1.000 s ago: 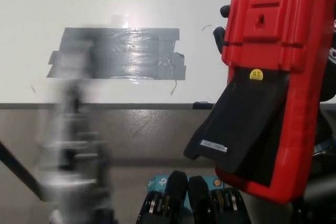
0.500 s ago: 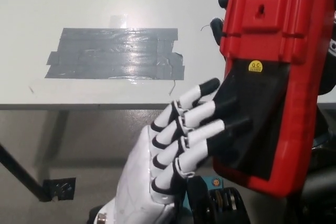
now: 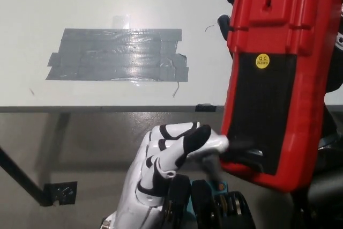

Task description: The robot first picks the multimeter with right hand and then unfolds the black stand on the back of it using left hand

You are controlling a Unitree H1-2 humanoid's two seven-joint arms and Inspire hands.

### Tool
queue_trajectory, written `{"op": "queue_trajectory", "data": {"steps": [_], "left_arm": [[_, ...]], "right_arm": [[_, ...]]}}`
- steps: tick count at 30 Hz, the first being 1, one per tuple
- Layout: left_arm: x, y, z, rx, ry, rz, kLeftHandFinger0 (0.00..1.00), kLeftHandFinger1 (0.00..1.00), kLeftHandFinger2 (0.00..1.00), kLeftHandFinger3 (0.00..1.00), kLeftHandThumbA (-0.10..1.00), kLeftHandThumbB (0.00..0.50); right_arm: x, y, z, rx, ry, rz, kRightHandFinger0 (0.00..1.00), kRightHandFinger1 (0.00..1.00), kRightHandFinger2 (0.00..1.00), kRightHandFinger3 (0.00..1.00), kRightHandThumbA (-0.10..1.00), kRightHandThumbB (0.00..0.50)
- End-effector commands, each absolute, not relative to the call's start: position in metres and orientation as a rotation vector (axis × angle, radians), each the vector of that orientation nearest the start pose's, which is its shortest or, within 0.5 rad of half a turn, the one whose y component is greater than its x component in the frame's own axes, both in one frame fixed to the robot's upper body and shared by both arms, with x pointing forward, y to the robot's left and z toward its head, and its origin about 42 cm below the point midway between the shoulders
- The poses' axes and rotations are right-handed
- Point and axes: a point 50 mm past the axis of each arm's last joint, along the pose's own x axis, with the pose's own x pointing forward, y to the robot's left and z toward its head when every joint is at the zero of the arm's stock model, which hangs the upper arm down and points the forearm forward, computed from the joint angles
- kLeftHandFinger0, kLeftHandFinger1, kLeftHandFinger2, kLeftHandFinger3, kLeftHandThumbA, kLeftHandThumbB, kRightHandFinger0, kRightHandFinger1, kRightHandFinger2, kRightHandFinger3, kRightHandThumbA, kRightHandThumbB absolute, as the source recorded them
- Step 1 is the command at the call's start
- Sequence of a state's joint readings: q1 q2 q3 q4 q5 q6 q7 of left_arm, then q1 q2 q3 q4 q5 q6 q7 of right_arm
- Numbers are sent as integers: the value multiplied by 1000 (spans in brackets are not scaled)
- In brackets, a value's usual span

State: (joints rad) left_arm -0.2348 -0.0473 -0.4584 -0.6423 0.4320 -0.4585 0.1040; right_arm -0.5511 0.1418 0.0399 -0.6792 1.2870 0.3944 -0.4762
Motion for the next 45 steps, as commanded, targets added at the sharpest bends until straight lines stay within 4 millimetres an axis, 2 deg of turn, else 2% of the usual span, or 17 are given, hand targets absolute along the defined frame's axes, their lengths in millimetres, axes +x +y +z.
{"op": "queue_trajectory", "data": {"steps": [1, 8, 10, 14, 15, 16, 17, 18, 21, 23, 26, 31, 32, 33, 34, 39, 45], "left_arm": [[209, 88, 333, 12, -1396, -308, 255, 185, 784, 1000, 835, 498], [208, 92, 334, 27, -1399, -299, 95, 76, 711, 1000, 841, 497], [209, 96, 335, 59, -1410, -282, 206, 40, 595, 1000, 894, 468], [213, 111, 330, 127, -1408, -232, 422, 151, 779, 1000, 987, 401], [213, 115, 328, 147, -1403, -207, 577, 171, 697, 1000, 1000, 385], [213, 117, 327, 153, -1394, -196, 587, 168, 663, 1000, 1000, 385], [214, 119, 326, 150, -1389, -197, 638, 90, 411, 1000, 993, 381], [216, 124, 325, 156, -1382, -185, 717, 101, 304, 1000, 985, 386], [219, 135, 317, 204, -1341, -181, 1000, 336, 358, 1000, 1000, 444], [216, 142, 313, 237, -1319, -183, 1000, 525, 515, 1000, 1000, 456], [211, 149, 306, 297, -1297, -155, 1000, 597, 564, 1000, 1000, 429], [215, 153, 293, 380, -1266, -112, 1000, 953, 1000, 1000, 1000, 335], [218, 154, 291, 392, -1262, -106, 1000, 990, 1000, 1000, 1000, 324], [224, 157, 285, 434, -1248, -88, 1000, 1000, 1000, 1000, 1000, 302], [227, 160, 282, 448, -1238, -79, 1000, 1000, 1000, 1000, 1000, 284], [251, 187, 258, 581, -1140, -16, 1000, 1000, 1000, 1000, 1000, 221], [252, 193, 257, 607, -1126, -34, 1000, 1000, 1000, 1000, 1000, 214]], "right_arm": [[284, -114, 417, 1218, -424, 781, 0, 329, 876, 1000, -100, 94], [289, -118, 415, 1227, -430, 774, 0, 317, 895, 1000, -100, 86], [297, -127, 414, 1231, -434, 732, 0, 337, 895, 1000, -100, 78], [322, -149, 415, 1181, -458, 653, 0, 455, 862, 1000, -100, 87], [331, -156, 416, 1155, -467, 596, 0, 481, 863, 1000, -100, 82], [336, -161, 416, 1135, -473, 559, 0, 483, 861, 1000, -100, 81], [343, -165, 416, 1116, -482, 518, 0, 471, 849, 1000, -100, 87], [354, -171, 418, 1100, -487, 471, 0, 438, 810, 1000, -100, 85], [380, -189, 421, 1007, -531, 389, 0, 409, 780, 1000, -100, 53], [405, -204, 423, 867, -581, 260, 0, 433, 837, 1000, -100, 77], [428, -218, 427, 677, -597, 108, 0, 442, 843, 893, -100, 109], [464, -237, 449, 403, -621, -67, 0, 452, 868, 864, -100, 93], [469, -240, 454, 347, -629, -91, 0, 452, 866, 860, -100, 92], [476, -242, 460, 269, -652, -118, 79, 594, 937, 954, -100, 83], [483, -244, 465, 198, -680, -142, 52, 559, 860, 874, -100, 103], [520, -239, 482, -225, -686, -281, 45, 492, 836, 903, -100, 161], [547, -243, 496, -386, -632, -322, 33, 429, 878, 945, -100, 152]]}}
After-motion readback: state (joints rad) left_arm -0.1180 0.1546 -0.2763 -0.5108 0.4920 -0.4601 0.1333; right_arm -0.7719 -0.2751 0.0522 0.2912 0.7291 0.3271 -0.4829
